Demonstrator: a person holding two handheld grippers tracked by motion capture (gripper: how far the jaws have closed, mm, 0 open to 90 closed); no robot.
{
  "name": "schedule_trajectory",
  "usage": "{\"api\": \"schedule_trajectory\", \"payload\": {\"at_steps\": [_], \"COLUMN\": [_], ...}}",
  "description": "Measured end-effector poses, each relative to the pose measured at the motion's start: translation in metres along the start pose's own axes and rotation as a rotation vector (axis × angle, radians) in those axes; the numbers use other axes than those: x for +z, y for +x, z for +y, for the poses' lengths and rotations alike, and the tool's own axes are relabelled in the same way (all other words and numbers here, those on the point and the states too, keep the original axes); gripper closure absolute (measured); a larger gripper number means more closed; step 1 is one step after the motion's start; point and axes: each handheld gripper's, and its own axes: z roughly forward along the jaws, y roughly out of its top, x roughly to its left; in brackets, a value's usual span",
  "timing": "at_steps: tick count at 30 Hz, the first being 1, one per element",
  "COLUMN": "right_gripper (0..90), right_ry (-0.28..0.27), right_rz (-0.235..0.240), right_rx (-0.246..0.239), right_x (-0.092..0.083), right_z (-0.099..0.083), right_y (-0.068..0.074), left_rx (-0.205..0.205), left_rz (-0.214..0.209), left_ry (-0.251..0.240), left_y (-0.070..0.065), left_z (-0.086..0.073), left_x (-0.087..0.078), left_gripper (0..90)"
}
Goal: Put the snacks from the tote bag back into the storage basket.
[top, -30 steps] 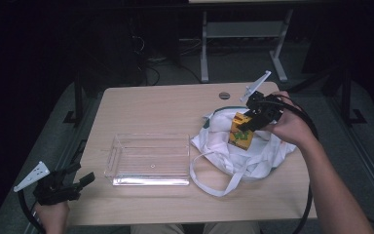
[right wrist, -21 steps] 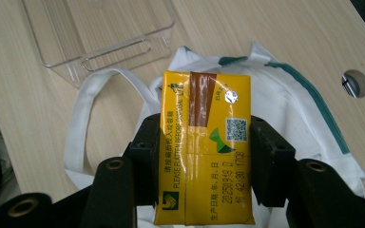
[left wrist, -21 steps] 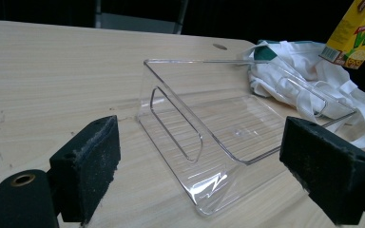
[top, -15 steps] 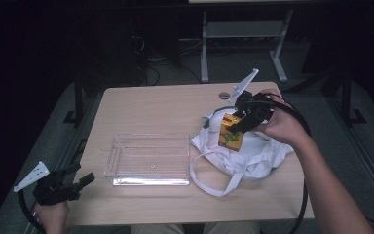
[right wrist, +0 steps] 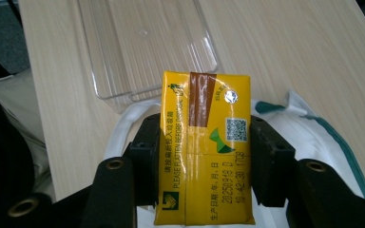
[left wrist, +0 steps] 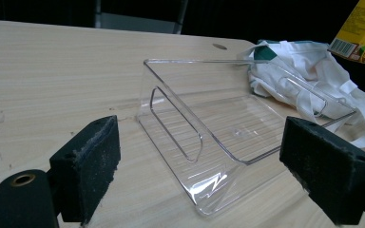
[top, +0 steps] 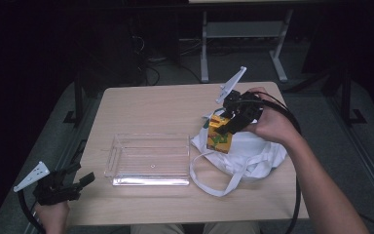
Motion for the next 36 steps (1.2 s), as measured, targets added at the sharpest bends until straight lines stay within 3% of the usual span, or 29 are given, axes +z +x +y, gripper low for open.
{"api": "schedule_trajectory", "payload": {"at_steps": [20, 36], "right_gripper": [52.3, 52.4], "right_ry": [-0.040, -0.045], "right_rz": [0.077, 0.117], "right_rx": [-0.096, -0.141], "right_x": [0.017, 0.029], "right_z": [0.039, 0.052], "right_y": [0.023, 0.032], "left_rx": [-0.005, -0.003], "left_rz": [0.001, 0.004], "left_ry": [0.001, 0.010], "left_y": [0.001, 0.002], "left_z": [-0.001, -0.001], "left_x": [0.000, 0.000], "left_gripper": [13.0, 13.0]}}
